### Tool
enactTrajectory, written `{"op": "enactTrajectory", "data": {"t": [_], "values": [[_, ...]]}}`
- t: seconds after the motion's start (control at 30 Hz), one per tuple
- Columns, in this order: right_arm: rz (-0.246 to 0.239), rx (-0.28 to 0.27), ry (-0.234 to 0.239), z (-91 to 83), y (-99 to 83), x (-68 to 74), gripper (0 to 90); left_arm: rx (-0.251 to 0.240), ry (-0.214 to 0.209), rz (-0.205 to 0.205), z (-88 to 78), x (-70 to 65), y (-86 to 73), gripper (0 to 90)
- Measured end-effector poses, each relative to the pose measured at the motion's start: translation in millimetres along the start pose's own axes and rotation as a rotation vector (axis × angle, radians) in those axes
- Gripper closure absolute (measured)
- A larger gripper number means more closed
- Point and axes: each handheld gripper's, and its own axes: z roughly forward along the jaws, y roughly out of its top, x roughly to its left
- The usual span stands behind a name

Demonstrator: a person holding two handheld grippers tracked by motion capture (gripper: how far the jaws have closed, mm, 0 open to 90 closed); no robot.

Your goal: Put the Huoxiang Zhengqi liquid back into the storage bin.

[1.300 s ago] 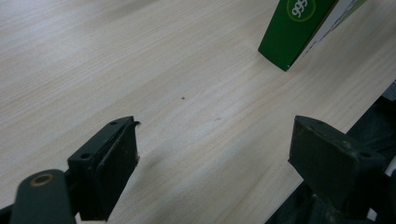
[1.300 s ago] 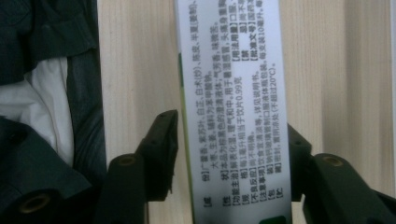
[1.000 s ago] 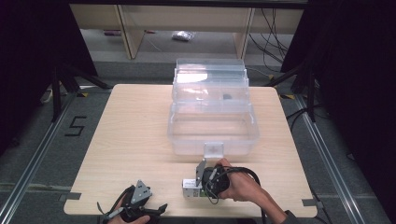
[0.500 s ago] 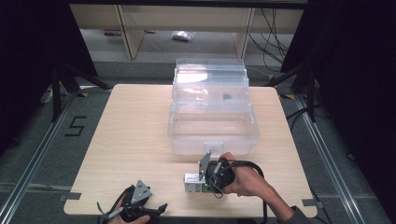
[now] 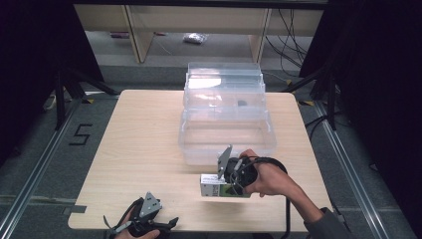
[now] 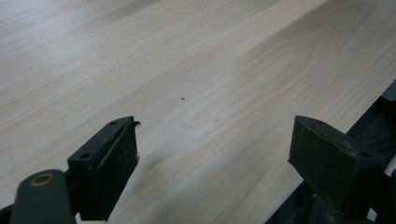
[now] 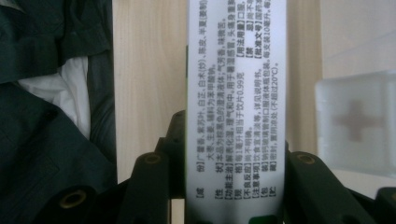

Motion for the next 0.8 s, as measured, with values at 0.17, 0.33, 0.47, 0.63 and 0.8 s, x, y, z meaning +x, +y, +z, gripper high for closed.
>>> {"op": "enactTrajectory", "data": {"t": [0.17,0.33,0.47,0.63,0.8], "values": [[0.029,-0.012,-0.013,-19.3,-5.8,-10.6,65.2,-0.011,-0.009,-0.015,0.6,-1.0,-0.1,14.9],[0.04,-0.01,-0.029,-33.2,-9.5,-20.8,65.2,-0.012,-0.008,-0.016,0.5,-1.0,-0.2,14.9],[0.072,-0.027,-0.044,-43.5,-13.2,-26.8,65.2,0.004,-0.009,-0.007,0.0,0.0,-0.5,14.9],[0.076,-0.011,-0.036,-52.2,-15.1,-36.8,65.2,0.003,-0.01,-0.005,-0.1,0.3,-0.2,14.9],[0.101,-0.003,-0.034,-60.8,-16.6,-46.6,65.2,-0.003,-0.006,-0.008,0.0,0.1,-0.3,14.9]]}}
